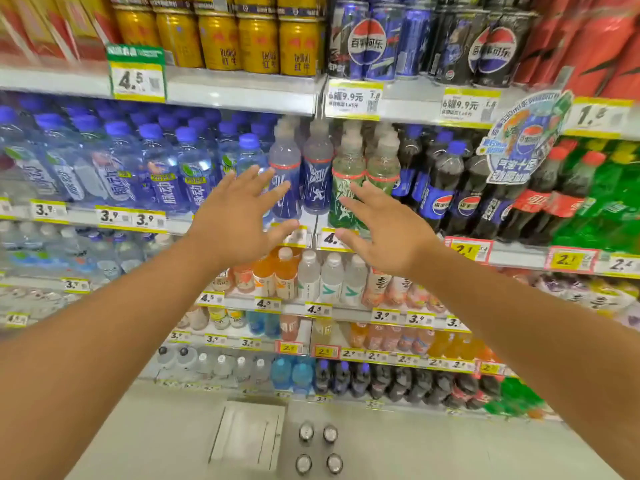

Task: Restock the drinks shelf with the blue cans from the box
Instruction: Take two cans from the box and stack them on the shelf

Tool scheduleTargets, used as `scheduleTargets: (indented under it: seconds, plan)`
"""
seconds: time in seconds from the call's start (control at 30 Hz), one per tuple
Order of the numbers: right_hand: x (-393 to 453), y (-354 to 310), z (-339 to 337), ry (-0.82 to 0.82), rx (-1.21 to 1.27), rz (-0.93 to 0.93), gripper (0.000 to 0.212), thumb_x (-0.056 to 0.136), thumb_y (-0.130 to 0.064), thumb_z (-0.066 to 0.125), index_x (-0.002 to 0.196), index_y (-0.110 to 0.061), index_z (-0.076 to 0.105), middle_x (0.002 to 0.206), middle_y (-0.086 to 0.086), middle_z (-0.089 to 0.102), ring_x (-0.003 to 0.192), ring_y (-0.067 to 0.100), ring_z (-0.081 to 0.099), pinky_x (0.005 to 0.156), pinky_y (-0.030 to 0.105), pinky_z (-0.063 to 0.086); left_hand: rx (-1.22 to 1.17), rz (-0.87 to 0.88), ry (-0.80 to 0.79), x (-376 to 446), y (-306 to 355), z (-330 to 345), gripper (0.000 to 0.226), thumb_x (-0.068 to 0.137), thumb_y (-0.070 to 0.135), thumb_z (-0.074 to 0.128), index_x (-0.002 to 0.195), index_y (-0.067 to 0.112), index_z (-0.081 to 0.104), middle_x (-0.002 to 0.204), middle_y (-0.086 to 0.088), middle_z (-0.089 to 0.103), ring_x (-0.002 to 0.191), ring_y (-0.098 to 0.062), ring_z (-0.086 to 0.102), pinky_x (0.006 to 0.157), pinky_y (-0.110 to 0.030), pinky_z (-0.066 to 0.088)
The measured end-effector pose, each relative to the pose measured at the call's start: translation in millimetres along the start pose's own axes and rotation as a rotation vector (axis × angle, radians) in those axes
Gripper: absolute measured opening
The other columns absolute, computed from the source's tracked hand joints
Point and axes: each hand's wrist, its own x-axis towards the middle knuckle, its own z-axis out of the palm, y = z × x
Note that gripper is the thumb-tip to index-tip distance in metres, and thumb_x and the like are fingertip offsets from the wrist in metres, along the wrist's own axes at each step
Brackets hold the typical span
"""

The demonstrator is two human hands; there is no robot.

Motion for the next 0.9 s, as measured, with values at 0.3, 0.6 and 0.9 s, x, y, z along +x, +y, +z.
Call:
scheduleTargets:
  seconds: [0.3,0.6,0.9]
  plan:
    - [-57,22,87,0.122,0.045,-0.067,0.063,0.097,-0.051,0.049,0.147,-0.013,0.046,0.159,0.007,0.035,0.147,0.025,0.033,0.114,0.040,0.035,-0.061,0.012,-0.015,-36,50,98,0.074,0.095,0.066,0.030,0.153,0.021,0.045,0.162,-0.009,0.037,0.151,-0.031,0.030,0.121,-0.054,0.023]
    - [-115,62,254,0.046,0.154,-0.177,0.060,0.096,-0.037,0.056,0.148,-0.009,0.045,0.157,0.009,0.039,0.143,0.028,0.040,0.110,0.046,0.043,-0.075,-0.059,-0.072,-89,91,260,0.071,0.094,0.060,0.042,0.147,0.014,0.053,0.156,-0.013,0.046,0.147,-0.032,0.039,0.118,-0.054,0.031]
    - [-190,49,511,-0.078,0.197,-0.096,0.062,0.093,-0.038,0.056,0.144,-0.003,0.049,0.151,0.014,0.045,0.139,0.030,0.044,0.114,0.041,0.037,-0.136,-0.080,-0.205,-191,105,524,0.071,0.091,0.055,0.041,0.145,0.010,0.053,0.154,-0.016,0.048,0.142,-0.036,0.044,0.114,-0.056,0.038]
